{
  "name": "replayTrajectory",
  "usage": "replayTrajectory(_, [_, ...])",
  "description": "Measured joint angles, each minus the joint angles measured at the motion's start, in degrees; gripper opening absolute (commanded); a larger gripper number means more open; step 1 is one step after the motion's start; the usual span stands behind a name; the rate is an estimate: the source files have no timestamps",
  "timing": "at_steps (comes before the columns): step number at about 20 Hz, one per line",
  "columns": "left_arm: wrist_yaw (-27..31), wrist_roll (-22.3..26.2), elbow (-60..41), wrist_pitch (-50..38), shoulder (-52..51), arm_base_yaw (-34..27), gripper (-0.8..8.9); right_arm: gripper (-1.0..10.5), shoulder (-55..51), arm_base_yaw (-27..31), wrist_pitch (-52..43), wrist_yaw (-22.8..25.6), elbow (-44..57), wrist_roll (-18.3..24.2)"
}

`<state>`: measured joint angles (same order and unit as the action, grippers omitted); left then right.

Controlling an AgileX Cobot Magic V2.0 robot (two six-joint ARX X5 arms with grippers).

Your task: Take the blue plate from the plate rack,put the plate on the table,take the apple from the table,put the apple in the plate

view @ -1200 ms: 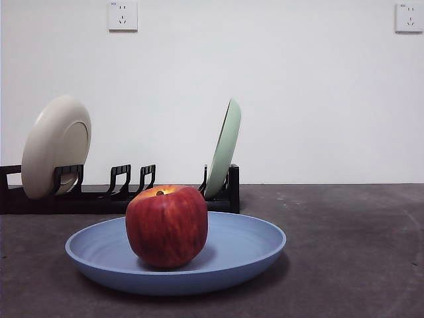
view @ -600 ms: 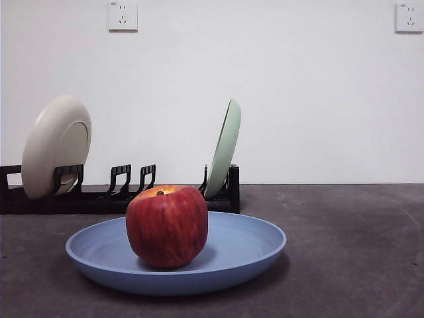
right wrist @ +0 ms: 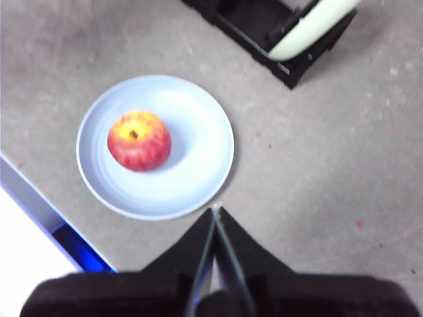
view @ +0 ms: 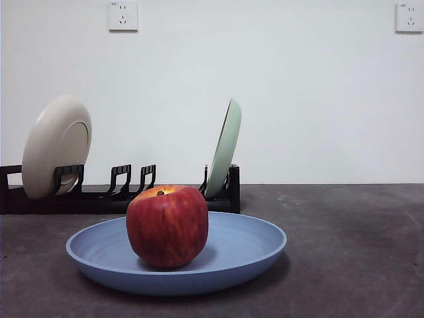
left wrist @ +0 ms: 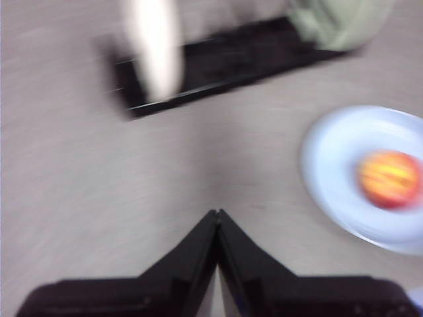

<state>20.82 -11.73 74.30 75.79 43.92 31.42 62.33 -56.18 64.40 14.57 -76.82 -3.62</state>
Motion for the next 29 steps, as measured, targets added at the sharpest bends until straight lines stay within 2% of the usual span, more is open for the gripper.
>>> replayTrajectory(3, [1.9, 3.4, 0.0, 0.0, -0.9, -8.8, -0.03, 0.0, 0.0, 0.0, 1.5, 0.0, 0.0, 0.0])
replayTrajectory(5, [2.8, 9.2, -1.1, -4.4, -2.7, -12.2, -0.03, 0.0, 0.0, 0.0, 1.9, 0.0, 0.0, 0.0])
replayTrajectory(7, [0.2, 17.7, -4.8, -15.8, -6.2, -14.6, -0.03, 0.0, 0.0, 0.0, 1.9, 0.0, 0.0, 0.0])
replayTrajectory(8, [-2.8, 22.4, -8.1, -23.5, -8.7, -16.3, -0.03, 0.0, 0.0, 0.0, 1.9, 0.0, 0.0, 0.0])
replayTrajectory(10, [-8.7, 27.8, -15.8, -37.3, -13.6, -20.1, -0.03, 0.0, 0.0, 0.0, 1.9, 0.0, 0.0, 0.0])
replayTrajectory(11, [-11.1, 28.8, -19.8, -43.1, -15.5, -21.9, -0.03, 0.0, 0.0, 0.0, 1.9, 0.0, 0.0, 0.0])
replayTrajectory(14, [-19.8, 28.8, -35.3, -58.5, -20.9, -27.7, -0.03, 0.0, 0.0, 0.0, 1.9, 0.0, 0.0, 0.0])
replayTrajectory(16, [-23.6, 26.2, -45.2, -64.0, -23.5, -29.5, -0.03, 0.0, 0.0, 0.0, 1.9, 0.0, 0.0, 0.0])
replayTrajectory(20, [-24.0, 20.6, -59.6, -70.8, -28.0, -30.2, -0.03, 0.0, 0.0, 0.0, 1.9, 0.0, 0.0, 0.0])
replayTrajectory(23, [-24.0, 17.5, -66.2, -73.8, -32.1, -30.2, -0.03, 0.0, 0.0, 0.0, 1.9, 0.0, 0.0, 0.0])
replayTrajectory(29, [-23.5, 14.7, -73.3, -72.6, -39.2, -30.2, -0.03, 0.0, 0.0, 0.0, 2.0, 0.0, 0.0, 0.0])
